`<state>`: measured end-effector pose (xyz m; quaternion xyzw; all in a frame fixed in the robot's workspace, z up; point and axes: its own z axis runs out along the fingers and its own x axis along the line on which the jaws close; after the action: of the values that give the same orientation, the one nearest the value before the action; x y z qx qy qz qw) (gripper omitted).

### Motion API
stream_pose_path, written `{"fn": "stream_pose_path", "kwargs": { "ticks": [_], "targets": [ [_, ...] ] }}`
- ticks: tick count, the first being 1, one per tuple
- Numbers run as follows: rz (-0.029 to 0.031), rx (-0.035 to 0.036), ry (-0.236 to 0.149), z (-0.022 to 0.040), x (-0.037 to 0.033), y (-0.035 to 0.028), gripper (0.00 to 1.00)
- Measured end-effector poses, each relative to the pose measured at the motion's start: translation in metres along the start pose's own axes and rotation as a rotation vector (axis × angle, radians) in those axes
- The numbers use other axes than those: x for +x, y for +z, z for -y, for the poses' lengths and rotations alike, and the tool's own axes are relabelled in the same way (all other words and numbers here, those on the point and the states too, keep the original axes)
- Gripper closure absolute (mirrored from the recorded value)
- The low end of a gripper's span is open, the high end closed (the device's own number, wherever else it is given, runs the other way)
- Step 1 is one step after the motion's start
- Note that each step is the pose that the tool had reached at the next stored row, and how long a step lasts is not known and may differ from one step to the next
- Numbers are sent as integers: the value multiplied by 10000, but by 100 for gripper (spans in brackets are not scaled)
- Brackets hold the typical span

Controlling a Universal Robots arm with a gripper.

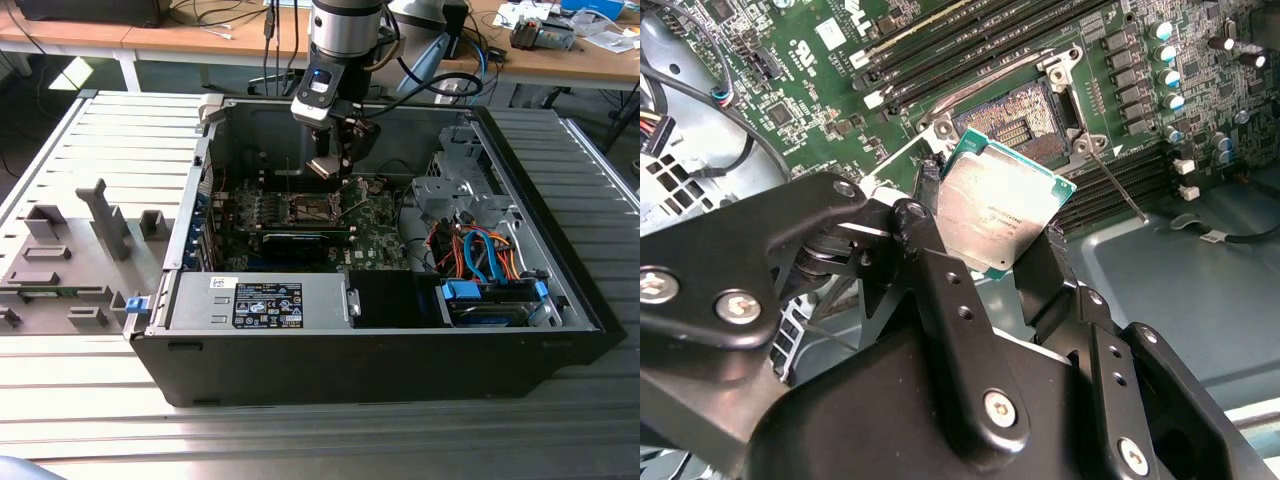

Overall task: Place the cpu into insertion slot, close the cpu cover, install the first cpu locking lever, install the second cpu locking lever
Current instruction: 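Place the cpu into insertion slot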

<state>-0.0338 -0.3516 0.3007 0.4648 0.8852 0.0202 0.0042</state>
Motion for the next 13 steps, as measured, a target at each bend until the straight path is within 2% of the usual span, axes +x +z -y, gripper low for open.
{"fn": "stream_pose_path", "kwargs": {
  "ticks": [13],
  "targets": [
    [5,-1,131,0,0,0,46]
  ]
}}
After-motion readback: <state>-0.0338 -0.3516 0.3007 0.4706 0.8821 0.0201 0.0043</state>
